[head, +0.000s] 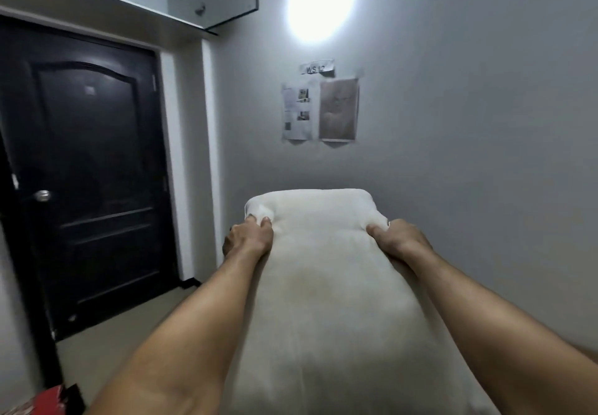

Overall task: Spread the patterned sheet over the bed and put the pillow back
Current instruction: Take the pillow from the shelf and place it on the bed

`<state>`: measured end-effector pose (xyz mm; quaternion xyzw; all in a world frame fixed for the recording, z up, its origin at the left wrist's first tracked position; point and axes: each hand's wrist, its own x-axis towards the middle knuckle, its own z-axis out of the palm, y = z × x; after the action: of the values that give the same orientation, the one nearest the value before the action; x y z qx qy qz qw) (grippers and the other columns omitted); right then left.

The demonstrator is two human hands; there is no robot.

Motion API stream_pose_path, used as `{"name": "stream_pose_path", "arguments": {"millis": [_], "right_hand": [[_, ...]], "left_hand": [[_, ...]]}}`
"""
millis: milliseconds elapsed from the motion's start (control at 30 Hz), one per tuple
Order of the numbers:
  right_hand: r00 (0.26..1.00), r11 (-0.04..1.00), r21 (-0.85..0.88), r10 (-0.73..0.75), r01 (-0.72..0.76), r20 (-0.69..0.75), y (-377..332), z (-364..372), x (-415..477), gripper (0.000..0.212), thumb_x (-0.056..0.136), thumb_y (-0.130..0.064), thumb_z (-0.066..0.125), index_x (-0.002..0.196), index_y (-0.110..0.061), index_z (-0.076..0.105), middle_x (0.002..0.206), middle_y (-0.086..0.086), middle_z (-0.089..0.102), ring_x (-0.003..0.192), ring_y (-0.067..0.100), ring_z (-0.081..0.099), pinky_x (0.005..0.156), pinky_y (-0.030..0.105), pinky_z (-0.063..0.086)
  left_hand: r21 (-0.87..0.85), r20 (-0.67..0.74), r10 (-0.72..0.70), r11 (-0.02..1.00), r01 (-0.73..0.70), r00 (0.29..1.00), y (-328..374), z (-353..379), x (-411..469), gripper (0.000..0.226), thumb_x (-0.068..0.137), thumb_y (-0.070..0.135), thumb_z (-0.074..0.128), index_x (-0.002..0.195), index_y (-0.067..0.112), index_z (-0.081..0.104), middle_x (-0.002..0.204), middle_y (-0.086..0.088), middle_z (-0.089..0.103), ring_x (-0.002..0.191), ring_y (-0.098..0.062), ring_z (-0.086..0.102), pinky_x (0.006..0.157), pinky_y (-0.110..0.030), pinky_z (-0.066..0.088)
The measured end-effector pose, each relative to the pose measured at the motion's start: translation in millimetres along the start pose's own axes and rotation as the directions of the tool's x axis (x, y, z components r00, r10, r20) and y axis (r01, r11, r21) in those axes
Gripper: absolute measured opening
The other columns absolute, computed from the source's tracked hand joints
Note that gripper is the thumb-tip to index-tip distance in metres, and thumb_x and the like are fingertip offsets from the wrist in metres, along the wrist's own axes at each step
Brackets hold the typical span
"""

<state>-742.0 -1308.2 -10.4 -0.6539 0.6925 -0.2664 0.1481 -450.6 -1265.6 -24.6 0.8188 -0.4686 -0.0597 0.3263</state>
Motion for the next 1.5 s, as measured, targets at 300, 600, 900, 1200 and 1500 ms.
{"name": "stream_pose_path", "arguments": {"millis": [300,600,900,1200,1500], "right_hand": [[0.938,0.949,0.137,-0.305,0.285,0.162,-112.4,49.5,-4.8,0.062,0.087,-0.065,0.054,0.127,-0.018,0.062,0.133,0.009,0.063,0.123,0.033,0.057,0.099,0.042,0.048],[0.783,0.836,0.257,-0.546,0.485,0.296,-213.1,112.6,-66.0,0.054,0.088,-0.066,0.055,0.111,-0.017,0.063,0.110,0.007,0.066,0.104,0.032,0.060,0.084,0.037,0.048],[0.600,0.696,0.384,-0.718,0.607,0.353,-311.5,152.2,-193.2,0.060,0.087,-0.064,0.055,0.119,-0.013,0.064,0.101,0.005,0.064,0.094,0.029,0.059,0.086,0.039,0.052],[0.434,0.586,0.463,-0.808,0.665,0.400,-399.8,195.5,-354.4,0.064,0.086,-0.065,0.054,0.122,-0.014,0.064,0.115,0.009,0.068,0.105,0.032,0.064,0.087,0.039,0.053],[0.252,0.496,0.550,-0.851,0.672,0.460,-467.2,234.2,-515.6,0.073,0.087,-0.067,0.055,0.133,-0.010,0.058,0.129,0.015,0.064,0.117,0.036,0.059,0.097,0.043,0.049]], "left_hand": [[0.007,-0.249,-0.246,0.967,0.256,0.937,-83.4,-101.1,-32.5,0.057,0.100,0.054,0.029,0.142,0.021,0.049,0.138,-0.015,0.056,0.126,-0.037,0.052,0.098,-0.040,0.043],[0.011,-0.473,-0.423,0.875,0.485,0.773,-173.2,-190.6,-93.4,0.057,0.099,0.052,0.028,0.142,0.022,0.051,0.137,-0.014,0.057,0.123,-0.036,0.054,0.095,-0.039,0.043],[-0.024,-0.605,-0.524,0.764,0.644,0.599,-274.4,-287.8,-189.6,0.059,0.097,0.051,0.029,0.143,0.022,0.051,0.140,-0.014,0.056,0.126,-0.036,0.053,0.098,-0.038,0.043],[-0.049,-0.696,-0.570,0.644,0.763,0.437,-386.2,-387.1,-294.3,0.060,0.095,0.052,0.029,0.139,0.019,0.055,0.138,-0.015,0.058,0.124,-0.036,0.054,0.098,-0.039,0.044],[-0.105,-0.741,-0.609,0.520,0.848,0.281,-469.4,-466.1,-410.8,0.058,0.099,0.050,0.026,0.142,0.019,0.051,0.136,-0.015,0.058,0.122,-0.036,0.055,0.093,-0.039,0.043]]}}
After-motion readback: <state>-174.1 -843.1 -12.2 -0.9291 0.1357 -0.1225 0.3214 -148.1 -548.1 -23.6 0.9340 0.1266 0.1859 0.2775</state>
